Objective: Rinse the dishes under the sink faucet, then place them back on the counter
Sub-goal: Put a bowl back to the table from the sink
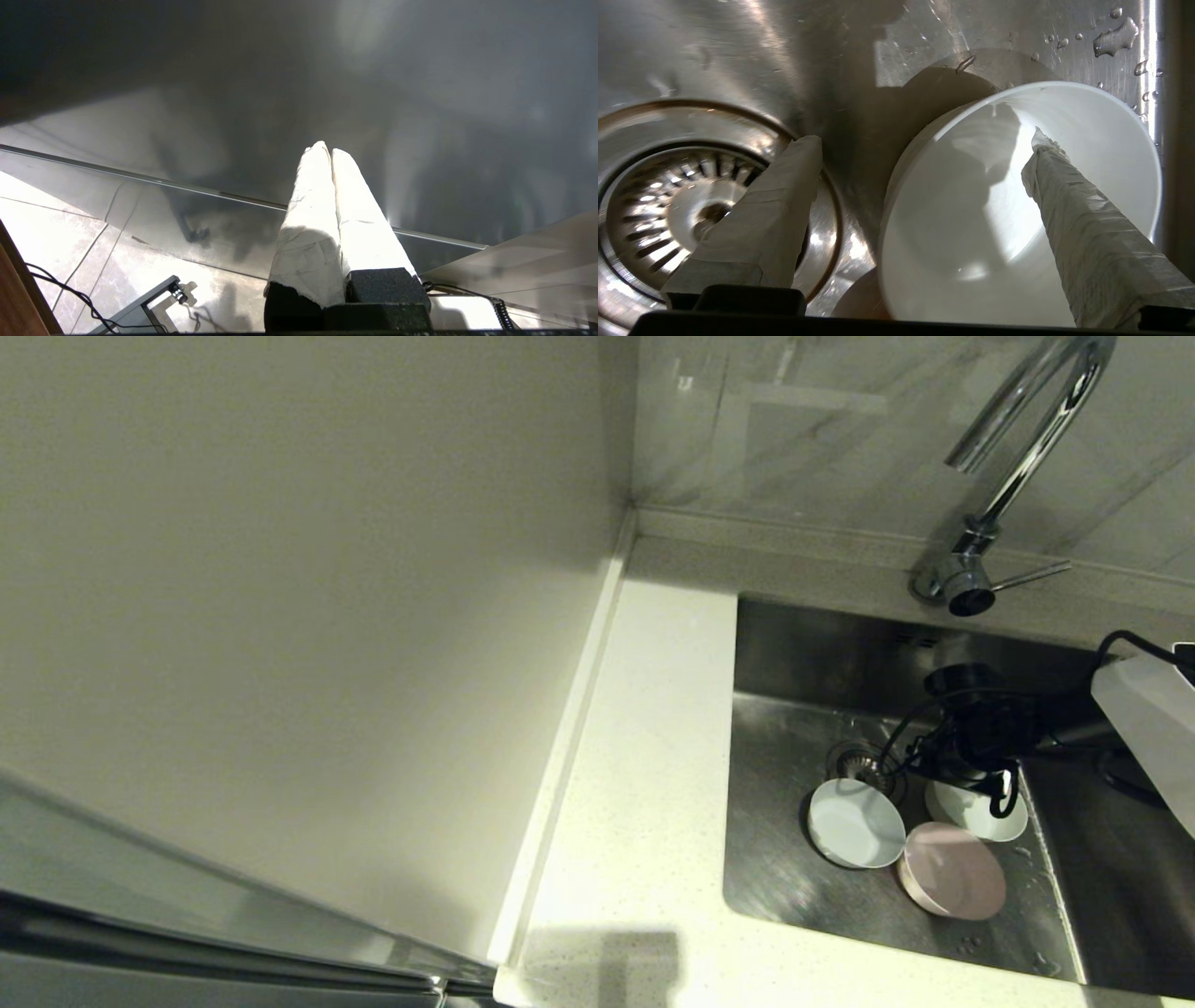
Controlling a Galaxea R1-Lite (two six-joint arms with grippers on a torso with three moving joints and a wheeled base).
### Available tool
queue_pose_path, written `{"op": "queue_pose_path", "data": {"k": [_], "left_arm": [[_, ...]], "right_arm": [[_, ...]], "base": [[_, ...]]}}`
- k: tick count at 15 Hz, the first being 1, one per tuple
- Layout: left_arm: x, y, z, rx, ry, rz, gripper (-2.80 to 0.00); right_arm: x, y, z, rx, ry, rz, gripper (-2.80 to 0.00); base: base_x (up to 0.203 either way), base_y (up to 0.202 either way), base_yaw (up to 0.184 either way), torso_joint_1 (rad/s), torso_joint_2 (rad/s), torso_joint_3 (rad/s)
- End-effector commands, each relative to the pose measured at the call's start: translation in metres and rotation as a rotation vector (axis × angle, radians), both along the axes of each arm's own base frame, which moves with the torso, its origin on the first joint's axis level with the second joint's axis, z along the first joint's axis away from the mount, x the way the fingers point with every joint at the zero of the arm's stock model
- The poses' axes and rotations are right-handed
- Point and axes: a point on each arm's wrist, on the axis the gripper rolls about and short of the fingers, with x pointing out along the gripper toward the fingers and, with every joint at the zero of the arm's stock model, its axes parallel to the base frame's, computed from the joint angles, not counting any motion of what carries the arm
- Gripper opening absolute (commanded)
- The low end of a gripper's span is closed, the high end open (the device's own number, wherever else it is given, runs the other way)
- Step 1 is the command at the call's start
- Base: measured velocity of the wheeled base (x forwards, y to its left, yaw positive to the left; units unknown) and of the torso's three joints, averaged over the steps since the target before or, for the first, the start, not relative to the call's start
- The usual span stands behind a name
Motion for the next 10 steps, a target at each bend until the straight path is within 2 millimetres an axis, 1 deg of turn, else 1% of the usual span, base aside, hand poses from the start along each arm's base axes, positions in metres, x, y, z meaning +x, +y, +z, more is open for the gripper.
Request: {"op": "queue_pose_path", "data": {"k": [1, 2, 3, 8, 10], "left_arm": [[0.0, 0.0, 0.0, -0.001, -0.004, 0.001, -2.8], [0.0, 0.0, 0.0, 0.0, -0.003, -0.001, -2.8], [0.0, 0.0, 0.0, -0.001, -0.003, 0.001, -2.8], [0.0, 0.0, 0.0, -0.001, -0.004, 0.001, -2.8], [0.0, 0.0, 0.0, -0.001, -0.004, 0.0, -2.8]], "right_arm": [[0.002, 0.0, -0.008, 0.001, 0.013, -0.001, 0.0], [0.002, 0.0, -0.009, 0.002, 0.016, -0.001, -0.25], [0.002, 0.0, -0.009, 0.001, 0.015, -0.001, -2.8], [0.001, 0.0, -0.001, 0.001, 0.0, -0.001, -2.8], [-0.001, 0.0, 0.005, 0.003, -0.01, -0.002, -2.8]], "base": [[0.0, 0.0, 0.0, 0.0, 0.0, 0.0], [0.0, 0.0, 0.0, 0.0, 0.0, 0.0], [0.0, 0.0, 0.0, 0.0, 0.0, 0.0], [0.0, 0.0, 0.0, 0.0, 0.0, 0.0], [0.0, 0.0, 0.0, 0.0, 0.0, 0.0]]}}
